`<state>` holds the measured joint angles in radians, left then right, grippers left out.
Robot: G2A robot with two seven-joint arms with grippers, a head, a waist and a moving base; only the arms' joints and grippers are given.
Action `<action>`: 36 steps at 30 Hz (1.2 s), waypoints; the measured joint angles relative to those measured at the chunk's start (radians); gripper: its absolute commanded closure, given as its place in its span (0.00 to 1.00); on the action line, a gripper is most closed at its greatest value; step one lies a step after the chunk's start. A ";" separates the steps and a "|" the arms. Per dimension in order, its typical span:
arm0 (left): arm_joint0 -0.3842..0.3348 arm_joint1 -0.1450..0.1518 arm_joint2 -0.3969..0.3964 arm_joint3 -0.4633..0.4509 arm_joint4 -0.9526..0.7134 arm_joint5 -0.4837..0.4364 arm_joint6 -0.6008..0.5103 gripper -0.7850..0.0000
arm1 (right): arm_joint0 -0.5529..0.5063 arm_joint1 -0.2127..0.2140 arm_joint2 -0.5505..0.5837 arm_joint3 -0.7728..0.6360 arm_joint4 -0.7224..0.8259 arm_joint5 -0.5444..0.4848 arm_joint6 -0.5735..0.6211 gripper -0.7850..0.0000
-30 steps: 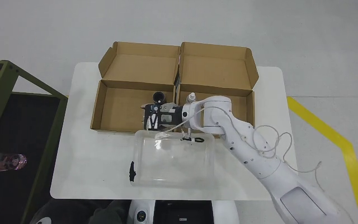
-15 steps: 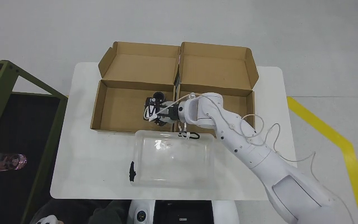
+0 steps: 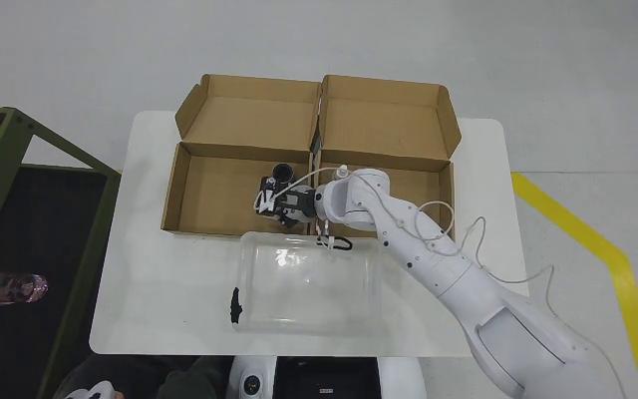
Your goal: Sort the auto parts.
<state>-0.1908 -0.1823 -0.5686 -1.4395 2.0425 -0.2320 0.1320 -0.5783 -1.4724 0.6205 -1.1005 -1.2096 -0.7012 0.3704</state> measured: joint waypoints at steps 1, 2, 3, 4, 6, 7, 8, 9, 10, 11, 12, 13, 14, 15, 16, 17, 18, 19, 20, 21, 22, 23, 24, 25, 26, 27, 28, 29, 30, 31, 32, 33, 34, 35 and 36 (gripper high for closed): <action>0.000 0.000 0.000 0.000 0.000 0.000 0.000 0.00 | 0.000 -0.001 -0.001 0.004 -0.001 -0.001 -0.001 0.95; 0.000 0.000 0.000 0.000 0.000 0.000 0.000 0.00 | 0.001 -0.003 -0.003 0.010 -0.005 -0.001 -0.001 0.92; 0.000 0.000 0.000 0.000 0.000 0.000 0.000 0.00 | 0.003 -0.004 -0.004 0.015 -0.008 0.000 -0.001 0.87; 0.000 0.000 0.000 0.000 0.000 0.000 0.000 0.00 | 0.004 -0.006 -0.004 0.020 -0.010 0.000 -0.001 0.84; 0.000 0.000 0.000 0.000 0.000 0.000 0.000 0.00 | 0.007 -0.009 -0.006 0.031 -0.014 0.000 -0.001 0.82; 0.000 0.000 0.000 0.000 0.000 0.000 0.000 0.00 | 0.009 -0.011 -0.007 0.037 -0.016 -0.001 -0.001 0.80; 0.000 0.000 0.000 0.000 0.000 0.000 0.000 0.00 | 0.011 -0.013 -0.009 0.044 -0.018 -0.002 -0.002 0.78; 0.000 0.000 0.000 0.000 0.000 0.000 0.000 0.00 | 0.013 -0.015 -0.010 0.050 -0.019 -0.002 -0.003 0.76; 0.000 0.000 0.000 0.000 0.000 0.000 0.000 0.00 | 0.014 -0.017 -0.012 0.055 -0.020 -0.002 -0.004 0.71; 0.000 0.000 0.000 0.000 0.000 0.000 0.000 0.00 | 0.015 -0.020 -0.015 0.060 -0.021 -0.002 -0.004 0.68; 0.000 0.000 0.000 0.000 0.000 0.000 0.000 0.00 | 0.016 -0.022 -0.017 0.064 -0.022 -0.002 -0.004 0.66; 0.000 0.000 0.000 0.000 0.000 0.000 0.000 0.00 | 0.017 -0.024 -0.018 0.067 -0.023 -0.002 -0.004 0.60; 0.000 0.000 0.000 0.000 0.000 0.000 0.000 0.00 | 0.018 -0.026 -0.021 0.071 -0.024 -0.003 -0.003 0.59; 0.000 0.000 0.000 0.000 0.000 0.000 0.000 0.00 | 0.020 -0.028 -0.022 0.073 -0.025 -0.005 -0.003 0.57; 0.000 0.000 0.000 0.000 0.000 0.000 0.000 0.00 | 0.021 -0.029 -0.023 0.076 -0.026 -0.007 -0.003 0.56; 0.000 0.000 0.000 0.000 0.000 0.000 0.000 0.00 | 0.023 -0.031 -0.023 0.080 -0.027 -0.008 -0.003 0.54; 0.000 0.000 0.000 0.000 0.000 0.000 0.000 0.00 | 0.025 -0.032 -0.023 0.081 -0.028 -0.009 -0.004 0.53; 0.000 0.000 0.000 0.000 0.000 0.000 0.000 0.00 | 0.026 -0.034 -0.024 0.083 -0.029 -0.010 -0.005 0.54; 0.000 0.000 0.000 0.000 0.000 0.000 0.000 0.00 | 0.027 -0.035 -0.023 0.085 -0.030 -0.011 -0.006 0.55; 0.000 0.000 0.000 0.000 0.000 0.000 0.000 0.00 | 0.029 -0.036 -0.023 0.085 -0.032 -0.013 -0.007 0.55; 0.000 0.000 0.000 0.000 0.000 0.000 0.000 0.00 | 0.030 -0.036 -0.021 0.083 -0.033 -0.015 -0.009 0.55; 0.000 0.000 0.000 0.000 0.000 0.000 0.000 0.00 | 0.033 -0.037 -0.019 0.079 -0.033 -0.019 -0.013 0.55; 0.000 0.000 0.000 0.000 0.000 0.000 0.000 0.00 | 0.034 -0.037 -0.016 0.073 -0.035 -0.020 -0.015 0.55; 0.000 0.000 0.000 0.000 0.000 0.000 0.000 0.00 | 0.035 -0.037 -0.013 0.066 -0.037 -0.021 -0.017 0.55; 0.000 0.000 0.000 0.000 0.000 0.000 0.000 0.00 | 0.034 -0.036 -0.008 0.054 -0.039 -0.020 -0.021 0.55; 0.000 0.000 0.000 0.000 0.000 0.000 0.000 0.00 | 0.034 -0.035 -0.004 0.045 -0.041 -0.020 -0.021 0.55; 0.000 0.000 0.000 0.000 0.000 0.000 0.000 0.00 | 0.033 -0.034 0.000 0.035 -0.044 -0.020 -0.022 0.55; 0.000 0.000 0.000 0.000 0.000 0.000 0.000 0.00 | 0.032 -0.032 0.005 0.020 -0.045 -0.022 -0.022 0.55; 0.000 0.000 0.000 0.000 0.000 0.000 0.000 0.00 | 0.030 -0.031 0.010 0.009 -0.046 -0.023 -0.021 0.55; 0.000 0.000 0.000 0.000 0.000 0.000 0.000 0.00 | 0.028 -0.030 0.015 -0.003 -0.046 -0.023 -0.021 0.55; 0.000 0.000 0.000 0.000 0.000 0.000 0.000 0.00 | 0.025 -0.028 0.022 -0.019 -0.045 -0.024 -0.022 0.54; 0.000 0.000 0.000 0.000 0.000 0.000 0.000 0.00 | 0.022 -0.026 0.028 -0.032 -0.044 -0.025 -0.023 0.54; 0.000 0.000 0.000 0.000 0.000 0.000 0.000 0.00 | 0.018 -0.024 0.035 -0.045 -0.043 -0.025 -0.024 0.54; 0.000 0.000 0.000 0.000 0.000 0.000 0.000 0.00 | 0.012 -0.021 0.044 -0.064 -0.042 -0.026 -0.025 0.54; 0.000 0.000 0.000 0.000 0.000 0.000 0.000 0.00 | 0.007 -0.018 0.051 -0.077 -0.042 -0.027 -0.025 0.54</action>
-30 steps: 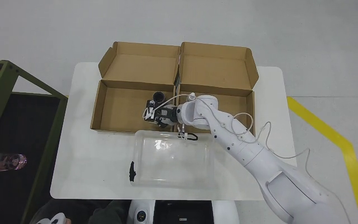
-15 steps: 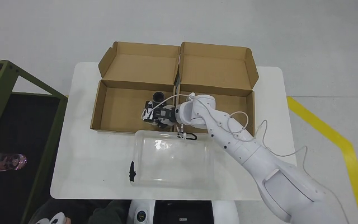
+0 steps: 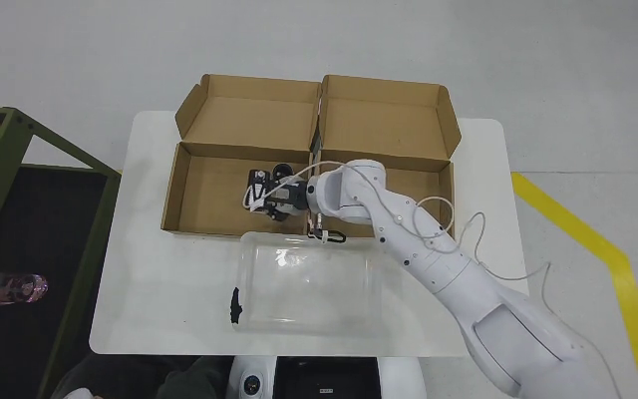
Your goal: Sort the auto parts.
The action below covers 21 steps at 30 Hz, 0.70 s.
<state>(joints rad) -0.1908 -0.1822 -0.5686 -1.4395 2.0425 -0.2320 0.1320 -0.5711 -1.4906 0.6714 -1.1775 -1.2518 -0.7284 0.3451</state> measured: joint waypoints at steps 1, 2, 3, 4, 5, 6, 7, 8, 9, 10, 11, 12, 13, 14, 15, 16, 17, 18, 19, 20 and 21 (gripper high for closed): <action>0.000 0.000 0.000 0.000 0.000 0.000 0.000 0.00 | -0.005 0.003 0.007 -0.014 0.000 -0.001 0.001 0.54; 0.000 0.000 0.000 0.000 0.000 0.000 0.000 0.00 | -0.013 0.007 0.017 -0.035 -0.001 -0.003 0.003 0.54; 0.000 0.000 0.000 0.000 0.000 0.000 0.000 0.00 | -0.020 0.010 0.025 -0.051 -0.001 -0.004 0.004 0.54; 0.000 0.000 0.000 0.000 0.000 0.000 0.000 0.00 | -0.027 0.014 0.034 -0.069 -0.003 -0.006 0.006 0.54; 0.000 0.000 0.000 0.000 0.000 0.000 0.000 0.00 | -0.038 0.019 0.046 -0.094 -0.006 -0.008 0.009 0.54; 0.000 0.000 0.000 0.000 0.000 0.000 0.000 0.00 | -0.049 0.023 0.056 -0.113 -0.007 -0.009 0.010 0.53; 0.000 0.000 0.000 0.000 0.000 0.000 0.000 0.00 | -0.061 0.028 0.068 -0.133 -0.009 -0.009 0.012 0.53; 0.000 0.000 0.000 0.000 0.000 0.000 0.000 0.00 | -0.077 0.035 0.083 -0.161 -0.013 -0.011 0.016 0.53; 0.000 0.000 0.000 0.000 0.000 0.000 0.000 0.00 | -0.091 0.041 0.096 -0.183 -0.016 -0.012 0.018 0.53; 0.000 0.000 0.000 0.000 0.000 0.000 0.000 0.00 | -0.106 0.046 0.108 -0.207 -0.020 -0.014 0.019 0.53; 0.000 0.000 0.000 0.000 0.000 0.000 0.000 0.00 | -0.126 0.054 0.127 -0.240 -0.026 -0.019 0.018 0.53; 0.000 0.000 0.000 0.000 0.000 0.000 0.000 0.00 | -0.142 0.060 0.140 -0.263 -0.030 -0.025 0.017 0.53; 0.000 0.000 0.000 0.000 0.000 0.000 0.000 0.00 | -0.159 0.066 0.154 -0.286 -0.034 -0.031 0.016 0.52; 0.000 0.000 0.000 0.000 0.000 0.000 0.000 0.00 | -0.182 0.074 0.171 -0.317 -0.041 -0.039 0.016 0.52; 0.000 0.000 0.000 0.000 0.000 0.000 0.000 0.00 | -0.199 0.080 0.184 -0.340 -0.045 -0.045 0.016 0.52; 0.000 0.000 0.000 0.000 0.000 0.000 0.000 0.00 | -0.217 0.085 0.197 -0.362 -0.050 -0.049 0.016 0.52; 0.000 0.000 0.000 0.000 0.000 0.000 0.000 0.00 | -0.242 0.093 0.215 -0.390 -0.056 -0.053 0.013 0.52; 0.000 0.000 0.000 0.000 0.000 0.000 0.000 0.00 | -0.262 0.098 0.228 -0.409 -0.059 -0.056 0.010 0.52; 0.000 0.000 0.000 0.000 0.000 0.000 0.000 0.00 | -0.283 0.104 0.242 -0.428 -0.063 -0.058 0.008 0.52; 0.000 0.000 0.000 0.000 0.000 0.000 0.000 0.00 | -0.311 0.112 0.262 -0.453 -0.071 -0.059 0.007 0.52; 0.000 0.000 0.000 0.000 0.000 0.000 0.000 0.00 | -0.332 0.117 0.279 -0.472 -0.076 -0.059 0.005 0.52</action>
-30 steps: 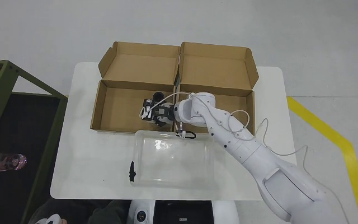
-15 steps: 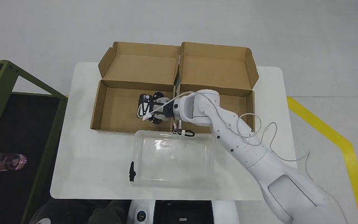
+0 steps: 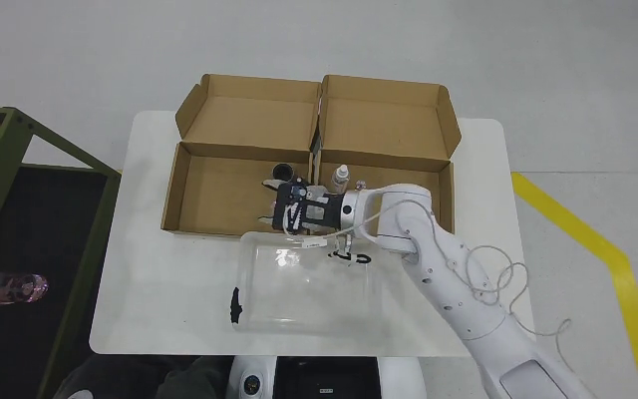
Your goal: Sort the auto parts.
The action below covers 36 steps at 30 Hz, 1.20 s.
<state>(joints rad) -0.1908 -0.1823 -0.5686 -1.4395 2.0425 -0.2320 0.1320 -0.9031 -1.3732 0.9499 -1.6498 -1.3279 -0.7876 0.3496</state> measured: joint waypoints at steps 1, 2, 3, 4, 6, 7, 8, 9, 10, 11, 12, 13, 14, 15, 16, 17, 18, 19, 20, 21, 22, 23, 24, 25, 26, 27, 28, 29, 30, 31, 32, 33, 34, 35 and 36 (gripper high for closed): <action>0.000 0.000 0.000 0.000 0.000 0.000 0.000 0.00 | -0.022 0.006 0.017 -0.020 -0.006 -0.001 -0.003 0.52; 0.000 0.000 0.000 0.000 0.000 0.000 0.000 0.00 | -0.052 0.014 0.041 -0.046 -0.014 -0.005 -0.007 0.52; 0.000 0.000 0.000 0.000 0.000 0.000 0.000 0.00 | -0.074 0.020 0.059 -0.065 -0.019 -0.011 -0.012 0.51; 0.000 0.000 0.000 0.000 0.000 0.000 0.000 0.00 | -0.096 0.026 0.078 -0.084 -0.025 -0.018 -0.014 0.51; 0.000 0.000 0.000 0.000 0.000 0.000 0.000 0.00 | -0.145 0.040 0.121 -0.123 -0.041 -0.031 -0.017 0.51; 0.000 0.000 0.000 0.000 0.000 0.000 0.000 0.00 | -0.166 0.045 0.141 -0.138 -0.045 -0.034 -0.021 0.51; 0.000 0.000 0.000 0.000 0.000 0.000 0.000 0.00 | -0.192 0.052 0.166 -0.157 -0.050 -0.036 -0.025 0.51; 0.000 0.000 0.000 0.000 0.000 0.000 0.000 0.00 | -0.212 0.057 0.184 -0.172 -0.054 -0.036 -0.029 0.51; 0.000 0.000 0.000 0.000 0.000 0.000 0.000 0.00 | -0.232 0.062 0.203 -0.186 -0.058 -0.036 -0.035 0.51; 0.000 0.000 0.000 0.000 0.000 0.000 0.000 0.00 | -0.259 0.067 0.227 -0.205 -0.064 -0.034 -0.045 0.51; 0.000 0.000 0.000 0.000 0.000 0.000 0.000 0.00 | -0.279 0.072 0.245 -0.218 -0.069 -0.032 -0.053 0.51; 0.000 0.000 0.000 0.000 0.000 0.000 0.000 0.00 | -0.299 0.076 0.263 -0.230 -0.074 -0.030 -0.063 0.50; 0.000 0.000 0.000 0.000 0.000 0.000 0.000 0.00 | -0.325 0.081 0.287 -0.243 -0.081 -0.025 -0.078 0.50; 0.000 0.000 0.000 0.000 0.000 0.000 0.000 0.00 | -0.345 0.085 0.306 -0.252 -0.088 -0.021 -0.090 0.50; 0.000 0.000 0.000 0.000 0.000 0.000 0.000 0.00 | -0.365 0.089 0.324 -0.262 -0.094 -0.017 -0.104 0.49; 0.000 0.000 0.000 0.000 0.000 0.000 0.000 0.00 | -0.390 0.094 0.349 -0.274 -0.106 -0.013 -0.124 0.48; 0.000 0.000 0.000 0.000 0.000 0.000 0.000 0.00 | -0.410 0.097 0.367 -0.282 -0.115 -0.008 -0.141 0.47; 0.000 0.000 0.000 0.000 0.000 0.000 0.000 0.00 | -0.431 0.101 0.386 -0.289 -0.123 -0.004 -0.158 0.45; 0.000 0.000 0.000 0.000 0.000 0.000 0.000 0.00 | -0.459 0.106 0.411 -0.297 -0.134 0.002 -0.182 0.44; 0.000 0.000 0.000 0.000 0.000 0.000 0.000 0.00 | -0.480 0.109 0.430 -0.303 -0.143 0.006 -0.199 0.44; 0.000 0.000 0.000 0.000 0.000 0.000 0.000 0.00 | -0.502 0.112 0.448 -0.308 -0.152 0.012 -0.217 0.42; 0.000 0.000 0.000 0.000 0.000 0.000 0.000 0.00 | -0.529 0.116 0.470 -0.315 -0.162 0.019 -0.241 0.41; 0.000 0.000 0.000 0.000 0.000 0.000 0.000 0.00 | -0.549 0.119 0.487 -0.320 -0.170 0.026 -0.260 0.40; 0.000 0.000 0.000 0.000 0.000 0.000 0.000 0.00 | -0.568 0.122 0.503 -0.325 -0.177 0.034 -0.280 0.39; 0.000 0.000 0.000 0.000 0.000 0.000 0.000 0.00 | -0.594 0.125 0.524 -0.330 -0.186 0.043 -0.306 0.39; 0.000 0.000 0.000 0.000 0.000 0.000 0.000 0.00 | -0.612 0.127 0.539 -0.334 -0.194 0.049 -0.325 0.38; 0.000 0.000 0.000 0.000 0.000 0.000 0.000 0.00 | -0.629 0.130 0.554 -0.337 -0.201 0.055 -0.343 0.36; 0.000 0.000 0.000 0.000 0.000 0.000 0.000 0.00 | -0.652 0.133 0.573 -0.340 -0.210 0.064 -0.368 0.36; 0.000 0.000 0.000 0.000 0.000 0.000 0.000 0.00 | -0.669 0.135 0.588 -0.341 -0.216 0.070 -0.386 0.35; 0.000 0.000 0.000 0.000 0.000 0.000 0.000 0.00 | -0.685 0.137 0.602 -0.342 -0.222 0.076 -0.404 0.32; 0.000 0.000 0.000 0.000 0.000 0.000 0.000 0.00 | -0.706 0.139 0.621 -0.342 -0.230 0.085 -0.427 0.31; 0.000 0.000 0.000 0.000 0.000 0.000 0.000 0.00 | -0.721 0.141 0.634 -0.341 -0.234 0.092 -0.443 0.29; 0.000 0.000 0.000 0.000 0.000 0.000 0.000 0.00 | -0.736 0.143 0.648 -0.341 -0.237 0.099 -0.460 0.28; 0.000 0.000 0.000 0.000 0.000 0.000 0.000 0.00 | -0.754 0.145 0.665 -0.340 -0.240 0.110 -0.481 0.26; 0.000 0.000 0.000 0.000 0.000 0.000 0.000 0.00 | -0.767 0.146 0.677 -0.340 -0.241 0.117 -0.496 0.20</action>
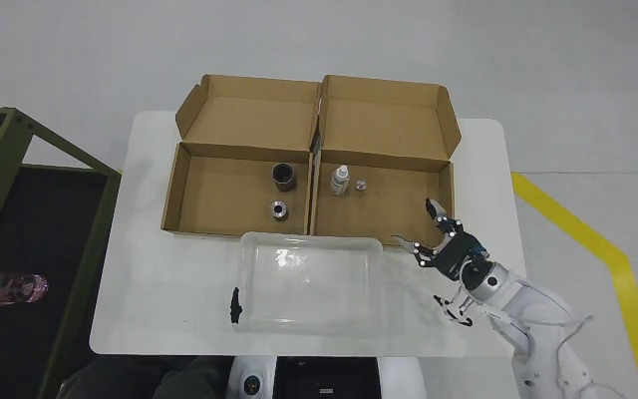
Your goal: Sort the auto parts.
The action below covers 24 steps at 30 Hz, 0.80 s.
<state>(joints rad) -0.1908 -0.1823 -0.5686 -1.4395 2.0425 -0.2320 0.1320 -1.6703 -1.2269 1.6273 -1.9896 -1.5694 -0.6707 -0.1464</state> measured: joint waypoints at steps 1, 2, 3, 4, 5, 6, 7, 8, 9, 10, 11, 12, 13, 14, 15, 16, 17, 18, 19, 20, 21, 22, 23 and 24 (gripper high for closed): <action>0.000 0.000 0.000 0.000 0.000 0.000 0.000 0.00 | -0.013 0.001 0.012 0.000 -0.001 0.006 -0.014 0.17; 0.000 0.000 0.000 0.000 0.000 0.000 0.000 0.00 | -0.029 0.003 0.029 0.002 -0.003 0.015 -0.032 0.14; 0.000 0.000 0.000 0.000 0.000 0.000 0.000 0.00 | -0.041 0.004 0.041 0.004 -0.003 0.021 -0.044 0.11; 0.000 0.000 0.000 0.000 0.000 0.000 0.000 0.00 | -0.052 0.006 0.052 0.005 -0.002 0.025 -0.055 0.06; 0.000 0.000 0.000 0.000 0.000 0.000 0.000 0.00 | -0.065 0.007 0.065 0.008 0.001 0.029 -0.067 0.00; 0.000 0.000 0.000 0.000 0.000 0.000 0.000 0.00 | -0.073 0.008 0.074 0.010 0.003 0.032 -0.076 0.00; 0.000 0.000 0.000 0.000 0.000 0.000 0.000 0.00 | -0.080 0.009 0.083 0.012 0.006 0.035 -0.084 0.00; 0.000 0.000 0.000 0.000 0.000 0.000 0.000 0.00 | -0.089 0.010 0.093 0.016 0.012 0.043 -0.093 0.00; 0.000 0.000 0.000 0.000 0.000 0.000 0.000 0.00 | -0.096 0.011 0.100 0.019 0.017 0.051 -0.099 0.00; 0.000 0.000 0.000 0.000 0.000 0.000 0.000 0.00 | -0.103 0.011 0.106 0.021 0.023 0.057 -0.104 0.00; 0.000 0.000 0.000 0.000 0.000 0.000 0.000 0.00 | -0.110 0.012 0.114 0.023 0.028 0.066 -0.109 0.00; 0.000 0.000 0.000 0.000 0.000 0.000 0.000 0.00 | -0.115 0.012 0.119 0.024 0.033 0.074 -0.114 0.00; 0.000 0.000 0.000 0.000 0.000 0.000 0.000 0.00 | -0.121 0.012 0.123 0.025 0.038 0.081 -0.120 0.00; 0.000 0.000 0.000 0.000 0.000 0.000 0.000 0.00 | -0.127 0.013 0.129 0.026 0.042 0.086 -0.126 0.00; 0.000 0.000 0.000 0.000 0.000 0.000 0.000 0.00 | -0.132 0.013 0.133 0.026 0.045 0.087 -0.131 0.00; 0.000 0.000 0.000 0.000 0.000 0.000 0.000 0.00 | -0.135 0.014 0.137 0.027 0.048 0.087 -0.134 0.00; 0.000 0.000 0.000 0.000 0.000 0.000 0.000 0.00 | -0.136 0.014 0.139 0.028 0.049 0.087 -0.136 0.00; 0.000 0.000 0.000 0.000 0.000 0.000 0.000 0.00 | -0.137 0.014 0.139 0.028 0.049 0.086 -0.136 0.00; 0.000 0.000 0.000 0.000 0.000 0.000 0.000 0.00 | -0.137 0.014 0.139 0.028 0.049 0.086 -0.136 0.00; 0.000 0.000 0.000 0.000 0.000 0.000 0.000 0.00 | -0.136 0.014 0.139 0.028 0.049 0.086 -0.135 0.00; 0.000 0.000 0.000 0.000 0.000 0.000 0.000 0.00 | -0.136 0.014 0.139 0.028 0.049 0.086 -0.135 0.00; 0.000 0.000 0.000 0.000 0.000 0.000 0.000 0.00 | -0.136 0.014 0.139 0.028 0.049 0.086 -0.135 0.00; 0.000 0.000 0.000 0.000 0.000 0.000 0.000 0.00 | -0.136 0.014 0.139 0.028 0.049 0.086 -0.135 0.00; 0.000 0.000 0.000 0.000 0.000 0.000 0.000 0.00 | -0.136 0.014 0.139 0.028 0.049 0.086 -0.135 0.00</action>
<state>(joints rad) -0.1908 -0.1823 -0.5686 -1.4395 2.0425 -0.2320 0.1320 -1.8065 -1.2128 1.7659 -1.9620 -1.5204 -0.5846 -0.2816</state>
